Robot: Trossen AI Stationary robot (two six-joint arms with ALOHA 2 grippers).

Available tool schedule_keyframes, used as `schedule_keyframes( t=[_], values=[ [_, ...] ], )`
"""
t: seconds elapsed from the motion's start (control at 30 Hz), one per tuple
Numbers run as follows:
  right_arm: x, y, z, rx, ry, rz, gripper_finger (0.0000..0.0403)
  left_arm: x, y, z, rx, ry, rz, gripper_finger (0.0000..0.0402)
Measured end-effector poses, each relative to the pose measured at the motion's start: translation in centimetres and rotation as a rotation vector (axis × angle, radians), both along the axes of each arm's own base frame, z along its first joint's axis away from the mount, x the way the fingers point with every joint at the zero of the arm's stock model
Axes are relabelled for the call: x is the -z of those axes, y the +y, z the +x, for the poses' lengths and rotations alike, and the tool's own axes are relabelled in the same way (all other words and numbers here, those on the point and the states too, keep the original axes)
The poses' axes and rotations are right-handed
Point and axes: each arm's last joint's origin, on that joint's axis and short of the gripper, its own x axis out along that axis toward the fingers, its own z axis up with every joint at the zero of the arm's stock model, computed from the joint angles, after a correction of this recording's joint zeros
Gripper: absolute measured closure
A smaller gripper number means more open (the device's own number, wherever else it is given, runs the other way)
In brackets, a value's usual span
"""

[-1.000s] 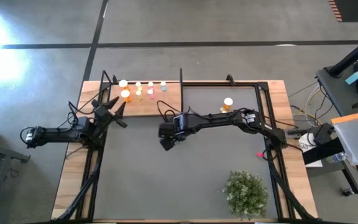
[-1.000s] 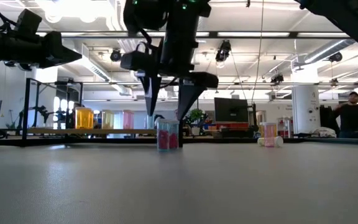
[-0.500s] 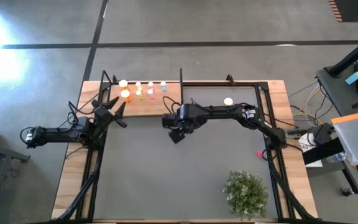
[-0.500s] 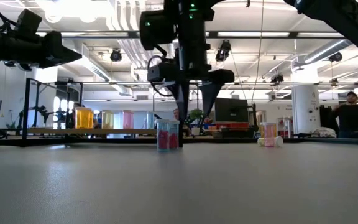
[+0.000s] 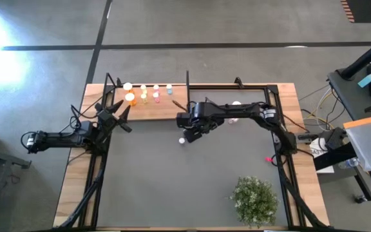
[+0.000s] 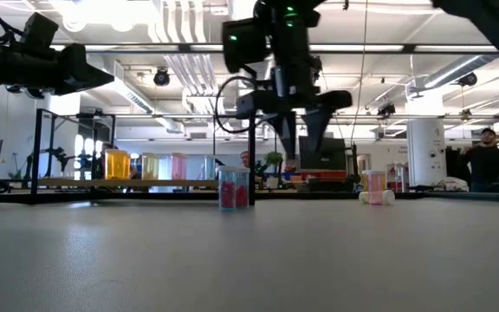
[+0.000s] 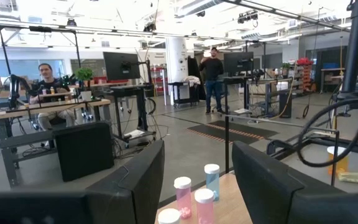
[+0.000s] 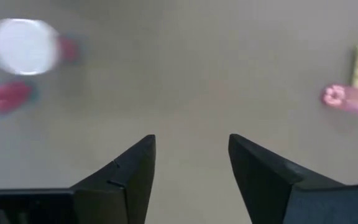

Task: Pick and place medicine bottles onto shelf by color
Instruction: Move the pink pill bottle to the middle of the table

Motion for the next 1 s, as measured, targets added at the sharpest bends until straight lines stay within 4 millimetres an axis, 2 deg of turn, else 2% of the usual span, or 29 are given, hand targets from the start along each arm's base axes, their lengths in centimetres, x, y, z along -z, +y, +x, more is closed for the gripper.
schedule_keyframes(
  t=[0.07, 0.27, 0.43, 0.53, 0.73, 1.0],
  values=[
    [0.1, -0.6, -1.3, 0.036, -0.018, -0.001, 0.0211, 0.0, 0.0, 0.0, 0.0, 0.001, 0.0, 0.0228],
    [-0.8, -1.6, -7.2, 0.185, -0.176, -0.04, 0.0212, 0.0, 0.0, 0.0, 0.0, 0.001, 0.0, 0.0228],
    [-1.2, -1.6, -11.6, 0.312, -0.258, -0.182, 0.0211, 0.0, 0.0, 0.0, 0.0, 0.0, 0.0, 0.0228],
    [-0.8, -1.4, -13.6, 0.395, -0.28, -0.204, 0.0211, 0.0, 0.0, 0.0, 0.0, 0.0, 0.0, 0.0228],
    [0.4, -2.7, -15.6, 0.533, -0.299, -0.219, 0.0211, 0.0, 0.0, 0.0, 0.0, 0.0, 0.0, 0.0228],
    [0.9, -4.4, -15.8, 0.592, -0.3, -0.205, 0.0211, 0.0, 0.0, 0.0, 0.0, 0.0, 0.0, 0.0228]
  ],
)
